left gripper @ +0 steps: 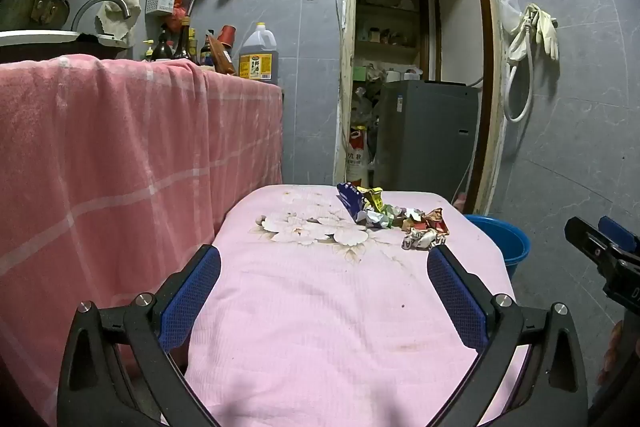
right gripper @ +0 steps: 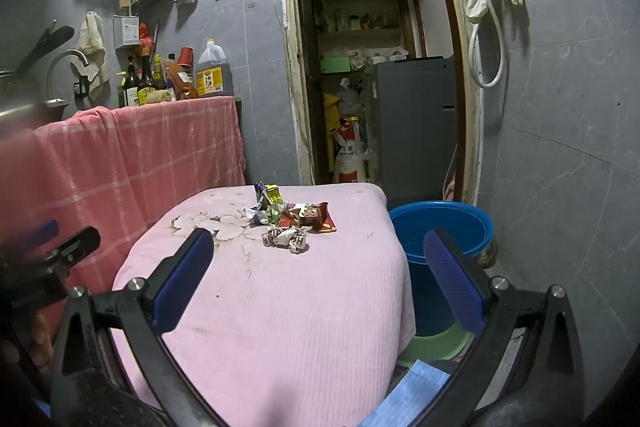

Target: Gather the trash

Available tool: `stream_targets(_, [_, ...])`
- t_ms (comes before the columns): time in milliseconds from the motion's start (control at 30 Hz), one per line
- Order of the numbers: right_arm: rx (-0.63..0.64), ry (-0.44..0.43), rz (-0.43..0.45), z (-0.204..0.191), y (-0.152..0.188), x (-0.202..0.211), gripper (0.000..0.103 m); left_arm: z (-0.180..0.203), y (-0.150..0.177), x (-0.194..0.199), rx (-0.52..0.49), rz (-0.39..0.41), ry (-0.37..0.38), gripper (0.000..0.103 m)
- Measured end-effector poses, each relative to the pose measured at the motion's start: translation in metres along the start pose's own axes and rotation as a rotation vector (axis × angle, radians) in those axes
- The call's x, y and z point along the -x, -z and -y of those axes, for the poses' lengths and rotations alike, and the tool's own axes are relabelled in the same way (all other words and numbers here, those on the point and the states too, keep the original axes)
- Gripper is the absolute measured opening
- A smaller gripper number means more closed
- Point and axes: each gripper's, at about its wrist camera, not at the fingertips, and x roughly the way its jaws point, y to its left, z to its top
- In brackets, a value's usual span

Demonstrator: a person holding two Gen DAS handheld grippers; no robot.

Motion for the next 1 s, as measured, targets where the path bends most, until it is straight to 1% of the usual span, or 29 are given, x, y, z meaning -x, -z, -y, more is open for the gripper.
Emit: stream_targets(1000, [-0.003,0.0,-0.005,-0.0004,0.0004,-0.0017,0.103,-0.0007,0.0007,-0.0021,0.004,-0.013,0.004,0.102])
